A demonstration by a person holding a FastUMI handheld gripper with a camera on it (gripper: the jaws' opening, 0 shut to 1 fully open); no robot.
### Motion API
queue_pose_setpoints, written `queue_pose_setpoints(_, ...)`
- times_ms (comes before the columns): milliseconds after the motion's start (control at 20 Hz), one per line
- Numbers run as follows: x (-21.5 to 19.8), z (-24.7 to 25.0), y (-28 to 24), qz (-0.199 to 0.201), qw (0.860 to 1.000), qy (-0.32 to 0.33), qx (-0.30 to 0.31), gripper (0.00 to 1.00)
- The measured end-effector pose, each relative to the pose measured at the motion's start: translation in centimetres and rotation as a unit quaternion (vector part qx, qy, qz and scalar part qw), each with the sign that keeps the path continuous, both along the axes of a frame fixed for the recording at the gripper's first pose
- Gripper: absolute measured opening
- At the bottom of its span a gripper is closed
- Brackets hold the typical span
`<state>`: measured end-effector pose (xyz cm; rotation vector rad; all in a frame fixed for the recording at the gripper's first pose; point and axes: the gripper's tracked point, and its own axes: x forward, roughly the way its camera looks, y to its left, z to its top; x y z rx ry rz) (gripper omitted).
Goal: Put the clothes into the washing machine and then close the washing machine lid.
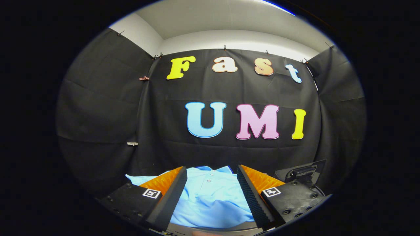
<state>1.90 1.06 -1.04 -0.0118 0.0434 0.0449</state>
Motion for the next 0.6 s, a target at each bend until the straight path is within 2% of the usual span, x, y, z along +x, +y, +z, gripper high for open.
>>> queue_pose_setpoints(250,1.5,-0.3,1.2,0.015,1.0,0.013,-0.019,0.98)
queue_pose_setpoints(350,2.5,-0.8,0.9,0.006,0.999,0.03,-0.021,0.98)
queue_pose_setpoints(600,4.9,-4.1,1.8,0.02,0.99,0.137,0.001,0.98)
